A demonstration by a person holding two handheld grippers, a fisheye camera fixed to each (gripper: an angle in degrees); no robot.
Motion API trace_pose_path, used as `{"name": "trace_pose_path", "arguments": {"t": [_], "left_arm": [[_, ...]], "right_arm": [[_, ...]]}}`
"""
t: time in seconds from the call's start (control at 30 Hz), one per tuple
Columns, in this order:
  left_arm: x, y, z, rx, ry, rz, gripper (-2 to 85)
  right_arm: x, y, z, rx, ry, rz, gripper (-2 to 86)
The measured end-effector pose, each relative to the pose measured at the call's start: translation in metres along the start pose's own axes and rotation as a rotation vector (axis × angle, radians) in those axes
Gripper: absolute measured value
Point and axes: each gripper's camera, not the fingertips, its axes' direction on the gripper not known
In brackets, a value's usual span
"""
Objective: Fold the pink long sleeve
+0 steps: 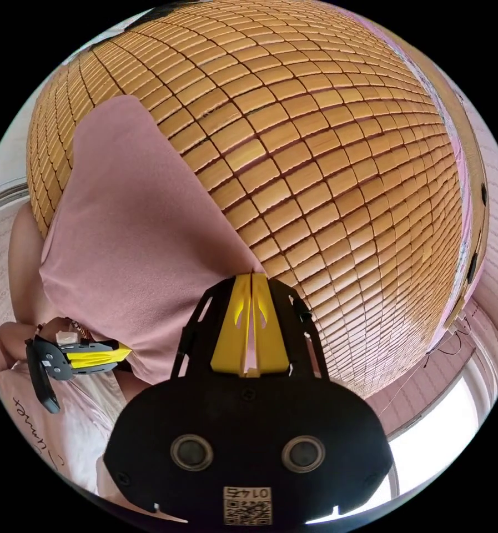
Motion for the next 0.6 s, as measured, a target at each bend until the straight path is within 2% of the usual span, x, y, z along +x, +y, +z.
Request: {"name": "trace_pose_path", "arguments": {"t": [0.1,0.17,0.23,0.33,0.4,0.43,0.5,0.6], "left_arm": [[0.015,0.009,-0.019,0.099,-0.015,0.068,-0.9],[0.027,0.017,-0.041,0.222,-0.041,0.079,-0.7],[0.037,0.02,-0.054,0.282,-0.023,0.082,-0.3],[0.046,0.015,-0.058,0.341,0.008,0.046,2.9],[0.052,0.0,-0.046,0.297,0.058,0.026,10.2],[0.054,-0.005,-0.042,0.273,0.068,0.03,11.2],[0.072,-0.023,-0.029,0.216,0.043,0.13,12.8],[0.095,-0.043,-0.013,0.168,0.025,0.245,13.4]], "right_arm": [[0.018,0.057,-0.002,0.247,-0.109,0.127,-0.4],[0.02,0.141,-0.01,0.528,-0.176,0.197,-0.2],[0.017,0.211,-0.003,0.627,-0.192,0.252,0.1],[0.01,0.317,0.035,0.599,-0.172,0.454,1.6],[0.005,0.365,0.067,0.512,-0.193,0.562,4.7],[0.004,0.389,0.088,0.44,-0.228,0.621,7.4],[0.003,0.417,0.116,0.36,-0.303,0.705,10.6],[0.005,0.446,0.145,0.354,-0.442,0.754,11.8]]}}
